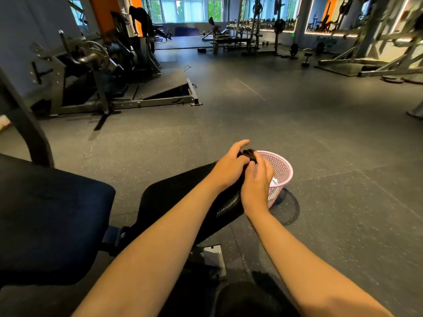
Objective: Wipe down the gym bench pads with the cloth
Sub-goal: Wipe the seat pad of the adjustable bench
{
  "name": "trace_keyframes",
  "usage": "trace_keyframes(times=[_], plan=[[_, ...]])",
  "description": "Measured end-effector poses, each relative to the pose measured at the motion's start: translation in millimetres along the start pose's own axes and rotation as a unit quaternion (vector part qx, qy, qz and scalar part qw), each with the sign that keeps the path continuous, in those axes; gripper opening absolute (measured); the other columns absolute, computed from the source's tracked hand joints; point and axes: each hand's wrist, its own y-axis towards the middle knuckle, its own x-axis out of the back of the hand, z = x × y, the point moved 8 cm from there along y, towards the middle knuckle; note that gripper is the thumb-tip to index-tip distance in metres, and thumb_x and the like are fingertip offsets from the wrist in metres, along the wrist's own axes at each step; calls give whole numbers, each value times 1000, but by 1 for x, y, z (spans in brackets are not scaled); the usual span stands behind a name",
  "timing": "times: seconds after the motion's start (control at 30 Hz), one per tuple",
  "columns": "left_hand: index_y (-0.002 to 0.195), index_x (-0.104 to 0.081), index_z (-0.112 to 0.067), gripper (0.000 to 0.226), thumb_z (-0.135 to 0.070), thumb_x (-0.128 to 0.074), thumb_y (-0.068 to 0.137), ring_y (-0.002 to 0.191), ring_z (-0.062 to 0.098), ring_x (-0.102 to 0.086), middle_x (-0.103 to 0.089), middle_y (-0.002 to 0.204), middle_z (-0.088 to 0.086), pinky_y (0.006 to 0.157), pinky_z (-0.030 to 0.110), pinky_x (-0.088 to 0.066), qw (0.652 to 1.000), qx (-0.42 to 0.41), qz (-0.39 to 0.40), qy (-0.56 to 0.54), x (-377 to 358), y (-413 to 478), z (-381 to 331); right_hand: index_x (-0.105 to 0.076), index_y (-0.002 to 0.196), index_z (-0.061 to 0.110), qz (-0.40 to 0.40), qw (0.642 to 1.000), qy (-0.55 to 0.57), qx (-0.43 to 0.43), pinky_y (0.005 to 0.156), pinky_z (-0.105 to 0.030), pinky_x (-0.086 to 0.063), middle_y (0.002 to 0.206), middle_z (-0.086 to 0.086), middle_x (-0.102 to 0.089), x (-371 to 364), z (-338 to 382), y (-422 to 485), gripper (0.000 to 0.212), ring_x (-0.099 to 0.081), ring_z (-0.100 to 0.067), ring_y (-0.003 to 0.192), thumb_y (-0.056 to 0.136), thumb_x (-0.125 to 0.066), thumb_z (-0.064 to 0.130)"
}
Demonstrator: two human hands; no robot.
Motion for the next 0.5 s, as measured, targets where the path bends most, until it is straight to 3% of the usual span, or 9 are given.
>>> trace_keyframes(times=[0.07, 0.13, 0.2, 0.27, 0.37, 0.5], plan=[[148, -43, -33, 53, -16, -44, 97, 125, 11, -52, -51, 145, -2, 105, 31, -43, 999, 0, -32, -44, 21, -8, 3, -42, 145, 25, 51, 998, -23, 27, 103, -22, -32, 150, 3, -32, -13, 17, 5, 44, -37, -8, 132, 103, -46, 36], [141, -51, -33, 53, -11, -45, 93, 127, 15, -54, -55, 141, 0, 108, 36, -44, 994, -2, -100, -46, 52, -19, 17, -50, 140, 21, 129, 978, -132, 99, 107, -28, -37, 141, -2, -46, -34, 32, 11, 47, -44, -13, 128, 96, -59, 36], [139, -55, -30, 51, -11, -46, 91, 136, 15, -46, -52, 145, -1, 116, 39, -36, 989, 27, -136, 42, 79, -30, 48, -52, 139, 19, 216, 916, -307, 143, 112, -36, -33, 140, -9, -47, -56, 27, 18, 52, -42, -25, 131, 90, -65, 31], [139, -55, -33, 52, -28, -47, 88, 140, 23, -41, -50, 148, -2, 118, 41, -32, 971, 105, -125, 173, 95, -44, 87, -45, 145, 21, 267, 867, -407, 106, 114, -39, -30, 147, -11, -36, -65, 15, 24, 58, -35, -32, 135, 90, -62, 29], [145, -46, -41, 50, -48, -46, 96, 143, 33, -31, -40, 157, -5, 115, 46, -26, 937, 195, -124, 263, 101, -66, 117, -50, 141, 22, 284, 847, -440, 84, 111, -40, -32, 149, -10, -34, -78, 17, 31, 44, -34, -33, 136, 98, -51, 31], [152, -37, -41, 51, -51, -39, 102, 147, 31, -23, -29, 163, -7, 117, 46, -21, 937, 171, -140, 270, 94, -75, 113, -62, 126, 12, 274, 802, -513, 136, 101, -38, -35, 132, -12, -54, -83, 43, 18, 36, -42, -32, 123, 105, -33, 19]])
